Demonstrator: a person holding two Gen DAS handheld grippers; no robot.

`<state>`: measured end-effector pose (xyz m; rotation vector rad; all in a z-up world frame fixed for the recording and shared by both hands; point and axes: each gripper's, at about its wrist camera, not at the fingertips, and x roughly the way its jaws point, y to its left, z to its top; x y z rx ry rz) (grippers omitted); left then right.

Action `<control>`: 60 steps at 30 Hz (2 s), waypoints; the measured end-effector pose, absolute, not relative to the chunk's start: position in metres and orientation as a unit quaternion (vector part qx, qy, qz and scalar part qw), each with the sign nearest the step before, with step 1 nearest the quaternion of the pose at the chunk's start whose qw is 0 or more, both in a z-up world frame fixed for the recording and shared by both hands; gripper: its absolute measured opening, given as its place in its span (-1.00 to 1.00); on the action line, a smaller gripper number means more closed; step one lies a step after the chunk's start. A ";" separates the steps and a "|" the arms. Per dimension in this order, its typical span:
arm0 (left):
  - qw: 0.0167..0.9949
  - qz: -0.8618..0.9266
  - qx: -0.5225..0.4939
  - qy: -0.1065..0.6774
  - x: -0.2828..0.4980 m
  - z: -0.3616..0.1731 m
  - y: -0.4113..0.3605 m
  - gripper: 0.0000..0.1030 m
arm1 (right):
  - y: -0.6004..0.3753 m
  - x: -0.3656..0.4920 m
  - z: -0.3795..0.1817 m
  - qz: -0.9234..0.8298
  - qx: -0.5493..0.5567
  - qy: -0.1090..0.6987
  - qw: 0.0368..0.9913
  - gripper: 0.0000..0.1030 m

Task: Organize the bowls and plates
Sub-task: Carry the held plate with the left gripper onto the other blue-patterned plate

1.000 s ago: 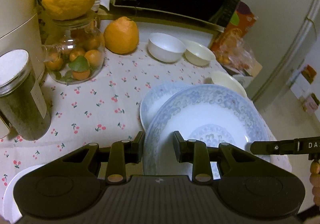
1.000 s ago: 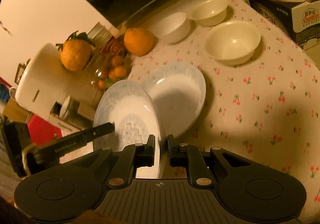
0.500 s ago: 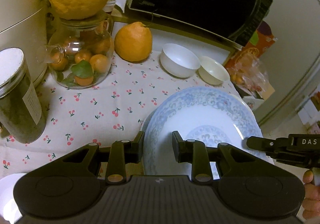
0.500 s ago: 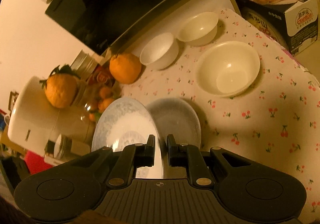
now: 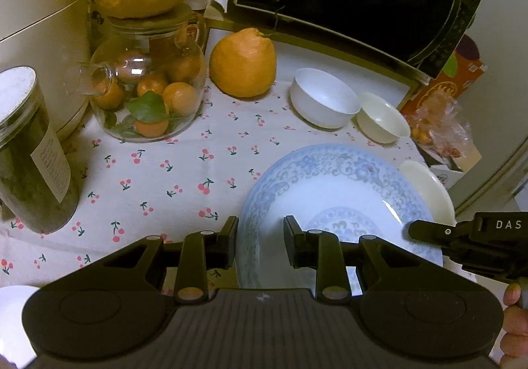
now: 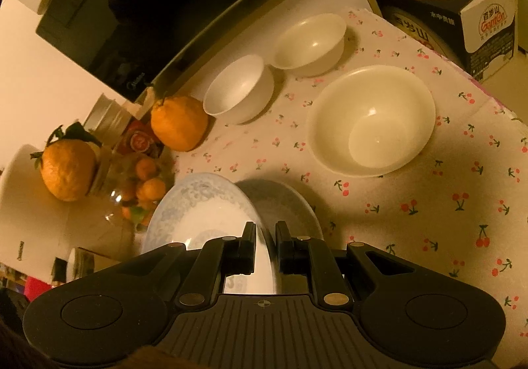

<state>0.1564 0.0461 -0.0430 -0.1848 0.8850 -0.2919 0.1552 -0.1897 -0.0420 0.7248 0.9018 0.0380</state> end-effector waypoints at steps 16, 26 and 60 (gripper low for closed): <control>0.900 -0.125 -0.062 0.414 0.159 -0.051 0.037 -0.51 | -0.186 0.166 -0.057 -0.002 0.328 0.430 0.841 -0.75; 0.899 -0.133 -0.046 0.414 0.159 -0.055 0.033 -0.51 | -0.186 0.168 -0.061 -0.011 0.315 0.432 0.845 -0.75; 0.891 -0.131 -0.006 0.435 0.158 -0.063 0.027 -0.66 | -0.185 0.168 -0.050 -0.014 0.253 0.421 0.871 -0.74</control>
